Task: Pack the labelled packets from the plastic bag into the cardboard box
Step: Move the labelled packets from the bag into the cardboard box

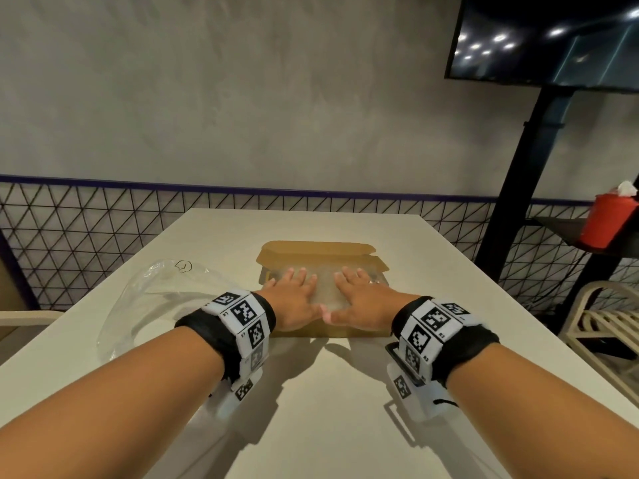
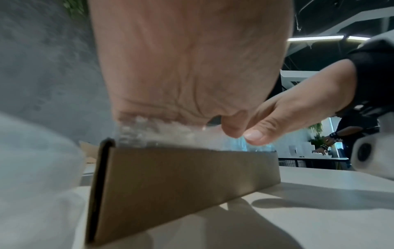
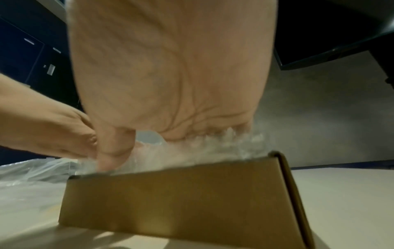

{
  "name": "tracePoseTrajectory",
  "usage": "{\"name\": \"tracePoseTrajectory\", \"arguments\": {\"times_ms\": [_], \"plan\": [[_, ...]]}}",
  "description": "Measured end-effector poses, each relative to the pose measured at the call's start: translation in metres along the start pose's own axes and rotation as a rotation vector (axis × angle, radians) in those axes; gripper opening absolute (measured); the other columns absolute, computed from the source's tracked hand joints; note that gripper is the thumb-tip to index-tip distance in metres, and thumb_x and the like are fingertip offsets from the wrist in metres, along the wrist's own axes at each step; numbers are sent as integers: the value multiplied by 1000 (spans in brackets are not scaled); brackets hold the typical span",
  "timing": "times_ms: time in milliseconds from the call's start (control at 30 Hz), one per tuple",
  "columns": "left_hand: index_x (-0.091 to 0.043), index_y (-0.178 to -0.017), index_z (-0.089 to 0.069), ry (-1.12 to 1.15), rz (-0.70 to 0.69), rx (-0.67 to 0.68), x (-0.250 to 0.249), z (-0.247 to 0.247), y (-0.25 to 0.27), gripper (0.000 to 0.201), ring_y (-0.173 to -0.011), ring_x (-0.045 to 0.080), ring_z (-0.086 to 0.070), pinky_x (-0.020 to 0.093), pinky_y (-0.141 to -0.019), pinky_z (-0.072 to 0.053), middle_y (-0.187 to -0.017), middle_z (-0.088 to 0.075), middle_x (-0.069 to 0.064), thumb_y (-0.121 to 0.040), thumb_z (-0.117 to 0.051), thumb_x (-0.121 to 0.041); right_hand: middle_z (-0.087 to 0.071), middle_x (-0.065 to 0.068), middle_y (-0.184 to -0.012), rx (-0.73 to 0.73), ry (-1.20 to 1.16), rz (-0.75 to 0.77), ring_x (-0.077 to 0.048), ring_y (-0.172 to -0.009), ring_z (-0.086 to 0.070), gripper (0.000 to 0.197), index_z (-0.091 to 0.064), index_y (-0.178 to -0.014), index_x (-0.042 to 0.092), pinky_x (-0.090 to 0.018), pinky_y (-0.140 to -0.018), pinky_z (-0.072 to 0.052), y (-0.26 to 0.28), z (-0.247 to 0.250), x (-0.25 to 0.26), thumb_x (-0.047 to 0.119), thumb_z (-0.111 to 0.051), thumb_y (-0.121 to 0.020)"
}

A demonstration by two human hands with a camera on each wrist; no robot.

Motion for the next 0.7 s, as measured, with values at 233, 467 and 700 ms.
{"name": "tracePoseTrajectory", "arguments": {"times_ms": [233, 467, 700], "plan": [[-19, -150, 8, 22, 75, 14, 7, -3, -5, 69, -145, 22, 12, 44, -118, 1, -157, 17, 6, -98, -27, -48, 13, -7, -157, 31, 25, -35, -27, -145, 9, 76, 6, -150, 16, -48, -116, -1, -8, -6, -3, 52, -32, -95], [-18, -150, 8, -3, 118, 49, 8, 1, -12, 75, -145, 23, 11, 46, -118, -1, -157, 17, 5, -96, -37, -45, 14, -6, -157, 20, 21, -112, -30, -145, 10, 71, 6, -150, 20, -49, -117, -1, -20, -3, -8, 47, -33, -97], [-28, -149, 9, 44, 188, 87, 13, 3, -21, 87, -143, 31, 19, 50, -117, 2, -155, 22, 4, -88, -46, -56, 16, -4, -157, 43, -11, -129, -31, -144, 13, 72, 7, -149, 22, -49, -115, 2, -26, 0, -10, 55, -27, -95]]}}
Point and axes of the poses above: each hand's wrist, its own y-axis away from the middle knuckle, its own z-axis out of the back of the hand, x = y × z, the point moved 9 cm from there along -y, towards the middle knuckle
